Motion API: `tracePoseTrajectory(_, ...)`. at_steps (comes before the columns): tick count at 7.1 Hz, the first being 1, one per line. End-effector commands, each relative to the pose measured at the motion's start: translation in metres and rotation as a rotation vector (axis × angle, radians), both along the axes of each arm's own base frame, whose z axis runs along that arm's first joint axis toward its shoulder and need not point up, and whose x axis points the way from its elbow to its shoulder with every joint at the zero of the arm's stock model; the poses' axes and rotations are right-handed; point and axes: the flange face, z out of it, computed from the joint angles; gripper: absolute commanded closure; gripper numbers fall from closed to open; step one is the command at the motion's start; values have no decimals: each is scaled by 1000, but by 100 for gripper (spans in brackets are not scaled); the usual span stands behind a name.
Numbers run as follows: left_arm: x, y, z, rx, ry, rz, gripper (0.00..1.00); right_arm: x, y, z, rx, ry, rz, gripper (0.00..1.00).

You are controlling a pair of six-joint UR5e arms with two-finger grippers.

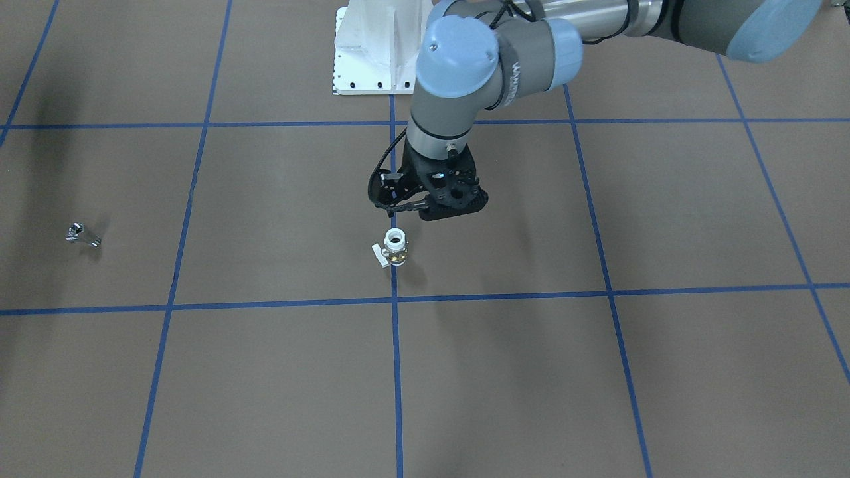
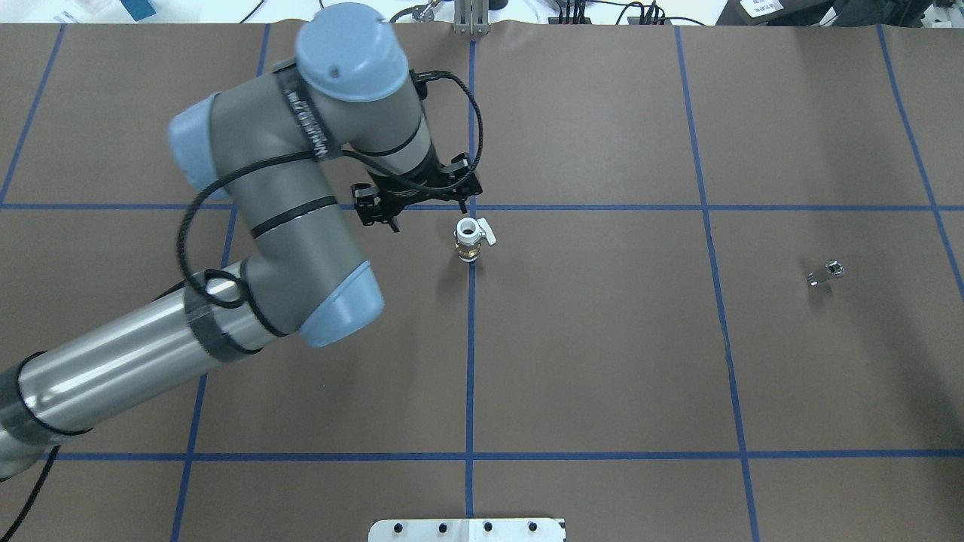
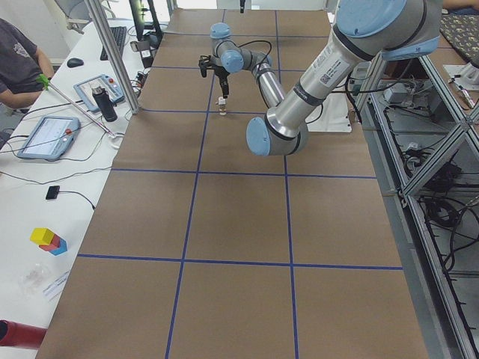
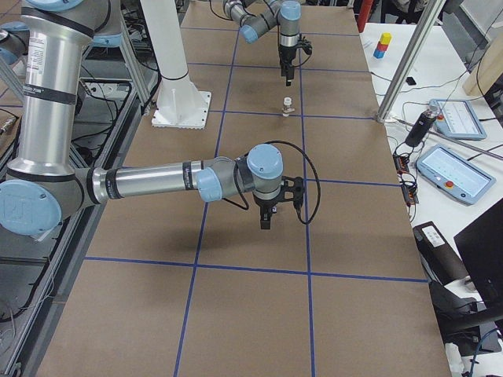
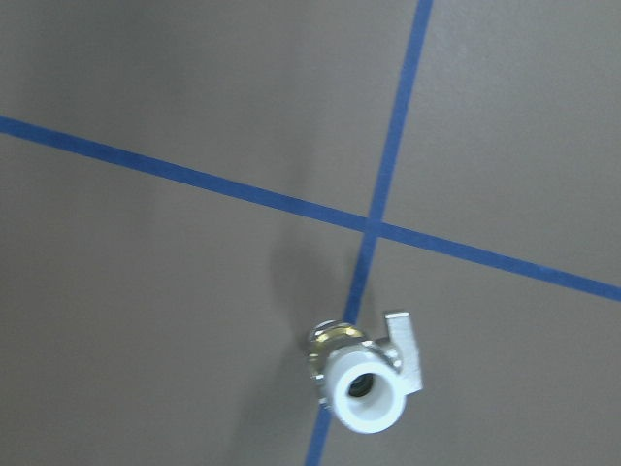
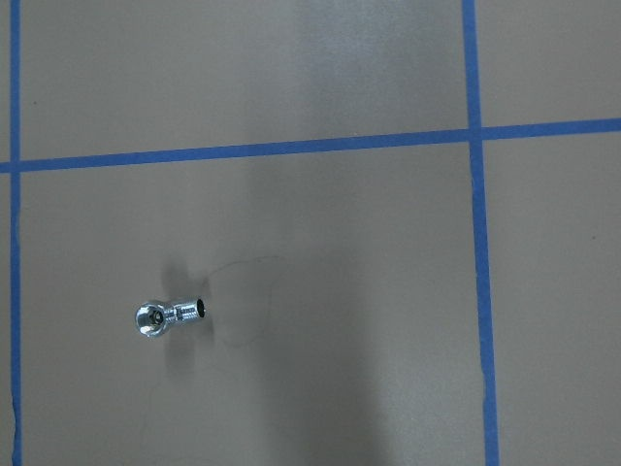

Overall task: Assemble PPR valve and pipe with both arms
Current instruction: 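Set the valve upright and open the left gripper, withdrawing it, then lower the right gripper onto the chrome fitting and grasp it while the left arm retracts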

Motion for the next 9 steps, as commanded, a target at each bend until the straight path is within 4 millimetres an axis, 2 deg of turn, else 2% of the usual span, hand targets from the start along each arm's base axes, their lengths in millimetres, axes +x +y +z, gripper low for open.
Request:
tracePoseTrajectory(1,-69,38,54,121,3,64,0,-80,5,-9,11,-40,-28,0)
tracePoseTrajectory(2,-92,43,72,169,-11,91,0,-115,7,2,-16,-28,-14,0)
tracePoseTrajectory(3,-112,60,106,142,-19,112,0,-167,-20,-14,-95,-8,65,0)
tracePoseTrajectory(4,-128,72,133,72,18,168,0,-208,-26,-30,-115,23,130,0)
tracePoseTrajectory(5,-142,70,153,84,35,147,0,-216,-24,-28,-103,50,149,0)
tracePoseTrajectory(6,-143,70,158,85,35,145,0,-215,-23,-27,-111,52,147,4)
tracePoseTrajectory(7,-144,70,156,84,36,140,0,-210,-22,-21,-121,61,152,4)
tracePoseTrajectory(9,-143,69,155,83,37,138,0,-189,-21,-4,-177,106,182,13)
